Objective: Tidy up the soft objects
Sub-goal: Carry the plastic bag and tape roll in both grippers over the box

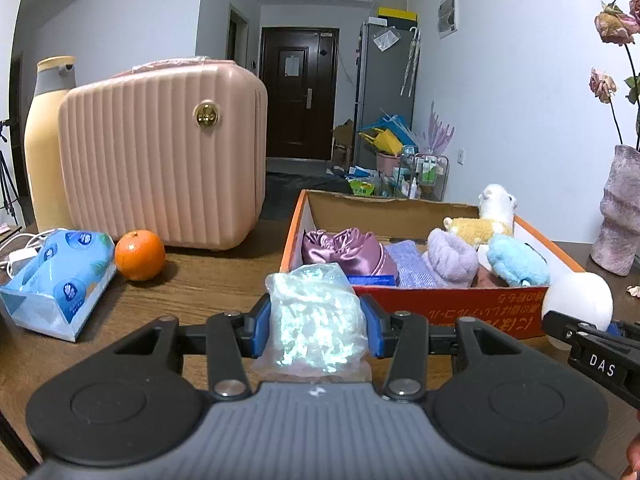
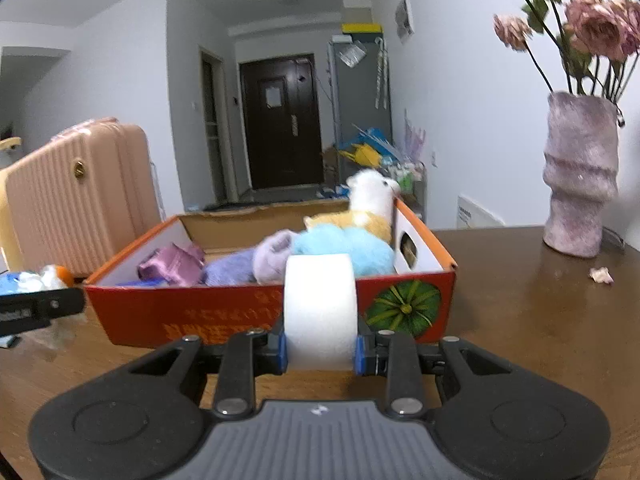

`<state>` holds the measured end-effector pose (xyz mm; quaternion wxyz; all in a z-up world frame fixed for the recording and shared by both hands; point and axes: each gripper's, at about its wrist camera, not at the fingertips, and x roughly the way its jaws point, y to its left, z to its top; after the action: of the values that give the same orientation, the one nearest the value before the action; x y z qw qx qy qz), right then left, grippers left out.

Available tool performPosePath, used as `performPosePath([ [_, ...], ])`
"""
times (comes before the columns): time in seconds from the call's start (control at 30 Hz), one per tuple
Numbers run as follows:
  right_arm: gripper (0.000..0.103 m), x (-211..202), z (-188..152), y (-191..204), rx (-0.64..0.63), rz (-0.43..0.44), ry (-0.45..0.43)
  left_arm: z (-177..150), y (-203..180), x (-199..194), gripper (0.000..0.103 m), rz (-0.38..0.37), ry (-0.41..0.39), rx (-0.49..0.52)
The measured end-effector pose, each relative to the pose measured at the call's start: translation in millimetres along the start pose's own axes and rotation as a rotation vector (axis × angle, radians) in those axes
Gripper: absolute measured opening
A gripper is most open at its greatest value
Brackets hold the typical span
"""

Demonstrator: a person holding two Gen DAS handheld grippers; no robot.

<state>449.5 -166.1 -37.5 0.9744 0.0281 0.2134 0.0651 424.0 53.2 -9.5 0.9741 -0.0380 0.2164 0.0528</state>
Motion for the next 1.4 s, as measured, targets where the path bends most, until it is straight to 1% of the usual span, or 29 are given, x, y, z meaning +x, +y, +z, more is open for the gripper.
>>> performPosePath([
  [0.27, 0.028, -1.7, 9.1, 12.4, -0.027, 0.041, -0.074, 12.7, -3.8, -7.9, 0.046, -0.004, -0.066, -0.015],
  [0.6, 0.028, 20.8, 23.9, 17.4, -0.023, 0.063, -0.116, 25.4, -19.7, 10.8, 0.046, -0.002, -0.099, -0.024],
  [1.17, 0.028, 77.3, 53.4, 14.7, -0.044, 0.058, -0.166, 56.7, -43.4, 63.0, 0.047, 0.004, -0.150, -0.056],
  [1.4, 0.029, 99.0, 63.0, 12.1, -0.065, 0.032, -0.181, 59.2, -48.6, 88.4, 0.047, 0.025, -0.141, -0.056],
])
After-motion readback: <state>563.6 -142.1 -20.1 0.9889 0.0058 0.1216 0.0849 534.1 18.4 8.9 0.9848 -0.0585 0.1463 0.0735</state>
